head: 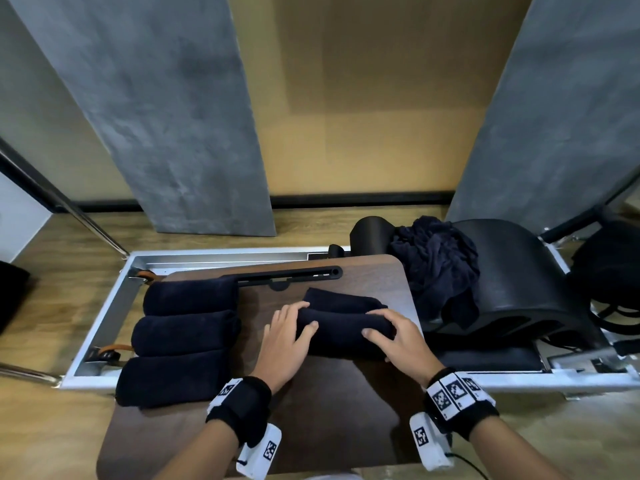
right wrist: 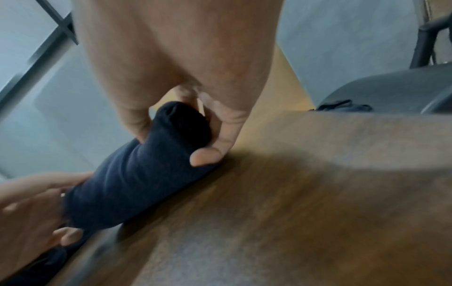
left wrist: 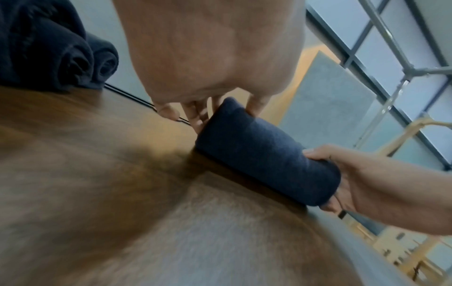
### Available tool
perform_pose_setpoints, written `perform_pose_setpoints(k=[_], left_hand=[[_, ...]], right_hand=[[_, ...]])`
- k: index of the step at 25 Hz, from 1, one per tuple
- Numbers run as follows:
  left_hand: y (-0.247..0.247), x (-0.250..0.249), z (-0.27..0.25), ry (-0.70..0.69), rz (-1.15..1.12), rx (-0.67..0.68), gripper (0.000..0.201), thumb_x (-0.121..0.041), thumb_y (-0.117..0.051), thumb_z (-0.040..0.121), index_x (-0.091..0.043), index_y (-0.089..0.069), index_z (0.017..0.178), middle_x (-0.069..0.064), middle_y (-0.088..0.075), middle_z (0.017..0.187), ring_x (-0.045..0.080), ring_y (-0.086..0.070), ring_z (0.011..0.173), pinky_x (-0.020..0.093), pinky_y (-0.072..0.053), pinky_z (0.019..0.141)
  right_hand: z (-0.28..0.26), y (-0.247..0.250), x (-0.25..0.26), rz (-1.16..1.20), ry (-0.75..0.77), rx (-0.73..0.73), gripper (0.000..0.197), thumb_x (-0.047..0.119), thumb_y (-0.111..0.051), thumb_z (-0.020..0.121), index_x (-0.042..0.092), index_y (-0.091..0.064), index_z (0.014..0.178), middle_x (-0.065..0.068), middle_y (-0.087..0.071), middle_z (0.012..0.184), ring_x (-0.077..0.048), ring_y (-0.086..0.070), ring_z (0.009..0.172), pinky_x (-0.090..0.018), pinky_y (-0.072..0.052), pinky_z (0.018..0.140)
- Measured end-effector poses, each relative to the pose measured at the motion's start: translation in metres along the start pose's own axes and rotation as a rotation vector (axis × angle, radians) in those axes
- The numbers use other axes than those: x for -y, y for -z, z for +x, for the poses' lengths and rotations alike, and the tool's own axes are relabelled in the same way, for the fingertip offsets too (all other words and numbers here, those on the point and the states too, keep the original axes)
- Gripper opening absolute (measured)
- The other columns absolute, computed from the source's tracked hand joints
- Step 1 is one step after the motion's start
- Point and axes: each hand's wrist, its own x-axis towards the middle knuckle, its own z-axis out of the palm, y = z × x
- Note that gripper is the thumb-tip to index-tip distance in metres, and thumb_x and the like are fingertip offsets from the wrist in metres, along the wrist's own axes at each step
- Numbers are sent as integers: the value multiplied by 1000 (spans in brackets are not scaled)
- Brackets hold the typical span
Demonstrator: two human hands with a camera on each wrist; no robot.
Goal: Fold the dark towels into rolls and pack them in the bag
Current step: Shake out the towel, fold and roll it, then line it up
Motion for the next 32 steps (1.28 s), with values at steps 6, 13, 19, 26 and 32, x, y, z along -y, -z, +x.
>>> perform_pose_setpoints(k=[6, 13, 19, 26, 32], left_hand=[[-10, -7, 42, 269, -222, -79, 78, -89, -47, 83, -32, -56, 136, -7, -54, 131, 19, -57, 125, 45, -47, 109], [-16, -21, 63, 403, -256, -114, 74, -79, -53, 87, -13, -64, 118, 5, -59, 125, 27, -57, 122, 50, -47, 107], [-17, -30, 39, 522, -531, -194, 41, -52, -74, 88, -17, -55, 99, 6, -67, 107, 19, -65, 97, 36, -50, 74], [-6, -36, -50, 307, -447, -259, 16, -45, -65, 96, -37, -51, 102, -13, -66, 99, 13, -63, 97, 41, -54, 87], [26, 17, -126, 272, -395, -340, 17, -50, -61, 97, -36, -51, 95, -14, -67, 94, 12, -62, 91, 36, -49, 82]], right_hand=[[16, -9, 11, -253, -242, -396, 63, 83, -55, 80, 28, -63, 109, 9, -62, 95, -19, -61, 94, -37, -49, 82], [23, -23, 24, -247, -315, -470, 52, 67, -56, 94, 15, -64, 96, -4, -68, 100, -28, -65, 93, -38, -50, 78], [10, -34, 9, 289, -351, -591, 25, 39, -80, 83, 21, -64, 77, -1, -71, 81, -21, -68, 84, -34, -51, 68], [-39, -75, 5, 405, -312, -701, 12, 16, -76, 86, 28, -76, 86, 5, -76, 93, -17, -71, 93, -31, -54, 79], [-90, -143, 28, 326, -333, -657, 4, 20, -74, 89, 23, -76, 86, 4, -75, 92, -17, -69, 92, -27, -49, 71]])
